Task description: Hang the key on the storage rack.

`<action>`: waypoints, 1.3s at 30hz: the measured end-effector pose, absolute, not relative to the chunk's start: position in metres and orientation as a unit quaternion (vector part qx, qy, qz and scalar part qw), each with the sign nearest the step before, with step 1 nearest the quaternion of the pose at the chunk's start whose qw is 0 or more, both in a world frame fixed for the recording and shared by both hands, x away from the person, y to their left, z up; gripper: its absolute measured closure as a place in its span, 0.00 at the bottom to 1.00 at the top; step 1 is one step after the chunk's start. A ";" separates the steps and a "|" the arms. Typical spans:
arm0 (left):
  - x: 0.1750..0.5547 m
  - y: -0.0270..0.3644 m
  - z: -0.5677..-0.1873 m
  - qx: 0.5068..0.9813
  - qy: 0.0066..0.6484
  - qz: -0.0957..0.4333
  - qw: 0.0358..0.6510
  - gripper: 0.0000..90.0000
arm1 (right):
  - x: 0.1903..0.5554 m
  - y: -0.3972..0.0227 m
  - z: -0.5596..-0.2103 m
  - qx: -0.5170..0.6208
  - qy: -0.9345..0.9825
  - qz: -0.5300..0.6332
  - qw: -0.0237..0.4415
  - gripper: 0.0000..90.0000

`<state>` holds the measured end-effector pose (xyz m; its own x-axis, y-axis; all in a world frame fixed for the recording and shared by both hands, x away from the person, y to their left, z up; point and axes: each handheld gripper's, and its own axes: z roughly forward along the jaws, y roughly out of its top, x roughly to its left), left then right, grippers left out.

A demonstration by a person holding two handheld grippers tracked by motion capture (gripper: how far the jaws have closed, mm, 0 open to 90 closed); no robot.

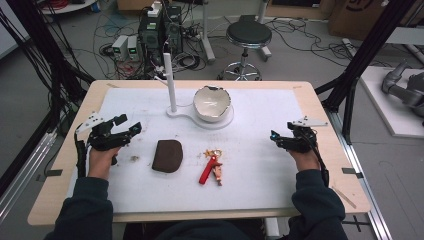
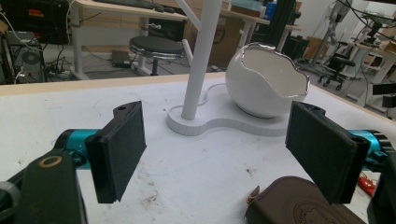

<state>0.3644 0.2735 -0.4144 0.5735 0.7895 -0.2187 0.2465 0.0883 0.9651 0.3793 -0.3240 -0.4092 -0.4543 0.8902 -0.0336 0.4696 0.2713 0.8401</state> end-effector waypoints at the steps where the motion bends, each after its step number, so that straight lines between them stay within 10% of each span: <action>1: 0.364 0.274 -0.414 0.638 0.406 0.222 0.615 0.22 | 0.379 -0.324 -0.410 0.452 0.752 0.401 0.262 0.27; 24: 0.366 0.271 -0.418 0.644 0.408 0.222 0.608 0.23 | 0.380 -0.308 -0.415 0.440 0.761 0.419 0.228 0.25; 39: 0.364 0.273 -0.418 0.641 0.411 0.228 0.607 0.24 | 0.361 -0.224 -0.421 0.342 0.824 0.433 0.129 0.25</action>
<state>0.3637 0.2728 -0.4179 0.5588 0.8034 -0.2058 0.2503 0.0732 0.9654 0.3606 -0.2238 -0.4207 -0.7326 0.6755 0.0841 0.4519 0.3902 0.8022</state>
